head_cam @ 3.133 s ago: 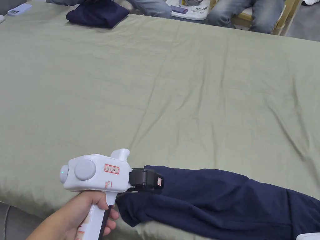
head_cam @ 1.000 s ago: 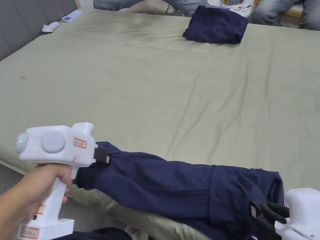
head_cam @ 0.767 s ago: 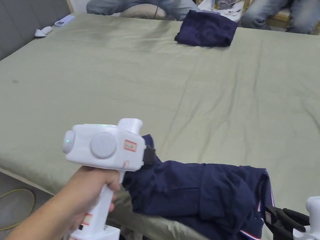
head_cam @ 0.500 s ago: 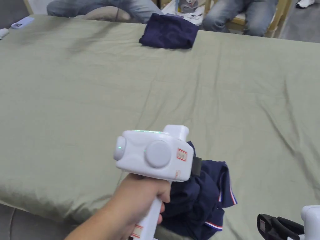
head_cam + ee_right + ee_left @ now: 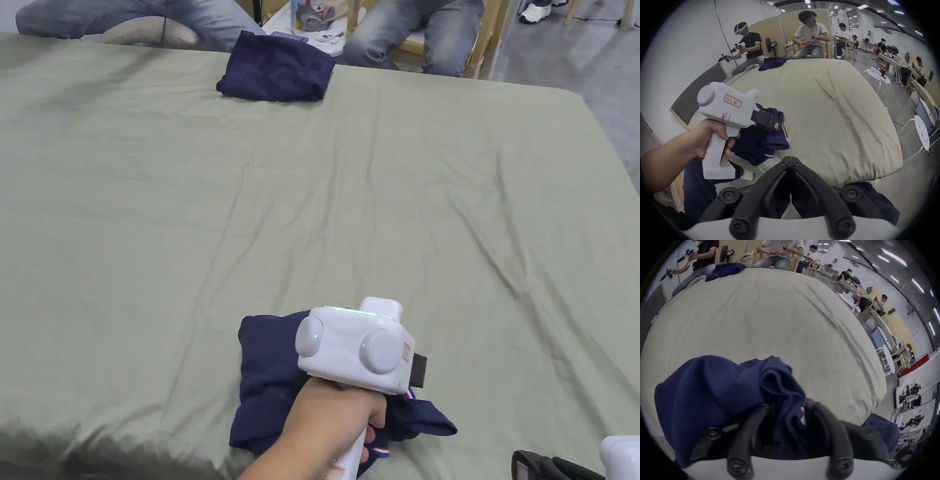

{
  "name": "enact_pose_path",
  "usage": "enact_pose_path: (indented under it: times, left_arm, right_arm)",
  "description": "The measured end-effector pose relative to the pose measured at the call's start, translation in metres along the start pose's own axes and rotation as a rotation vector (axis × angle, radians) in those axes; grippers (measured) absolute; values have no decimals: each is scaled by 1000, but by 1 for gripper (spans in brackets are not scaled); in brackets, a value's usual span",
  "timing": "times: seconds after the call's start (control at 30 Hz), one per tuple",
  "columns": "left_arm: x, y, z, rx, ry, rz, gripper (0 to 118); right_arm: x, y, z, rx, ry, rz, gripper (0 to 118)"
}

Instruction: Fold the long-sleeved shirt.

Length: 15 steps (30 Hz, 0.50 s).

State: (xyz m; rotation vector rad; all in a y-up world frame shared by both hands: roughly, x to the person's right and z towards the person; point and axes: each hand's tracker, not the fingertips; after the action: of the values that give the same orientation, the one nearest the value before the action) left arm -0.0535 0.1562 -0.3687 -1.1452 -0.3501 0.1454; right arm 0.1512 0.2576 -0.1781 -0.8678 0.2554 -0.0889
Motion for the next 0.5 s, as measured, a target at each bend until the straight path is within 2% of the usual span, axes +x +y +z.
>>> enact_pose_path:
  times: [0.07,0.1,0.23,0.33,0.37,0.4,0.43,0.5]
  left_arm:
    - [4,0,13,5,-56,8,80]
    - [5,-1,27,35,-66,-4,80]
    - [-17,-26,122,368,-58,-44,92]
    - [-52,-57,159,429,62,-30,112]
    - [-58,-67,172,417,84,-29,111]
    - [-69,-78,174,377,107,-29,107]
    - [-78,-89,175,358,127,-25,97]
    - [-91,-109,169,382,151,-3,31]
  right_arm:
    - [-2,2,0,6,6,0,1]
    - [-4,4,0,7,9,4,1]
    - [-13,11,-3,31,50,31,1]
    - [-23,16,-9,42,85,56,1]
    - [-26,16,-13,41,89,64,1]
    - [-29,17,-17,41,87,73,1]
    - [-32,17,-21,38,88,84,1]
    - [-36,17,-28,36,95,90,1]
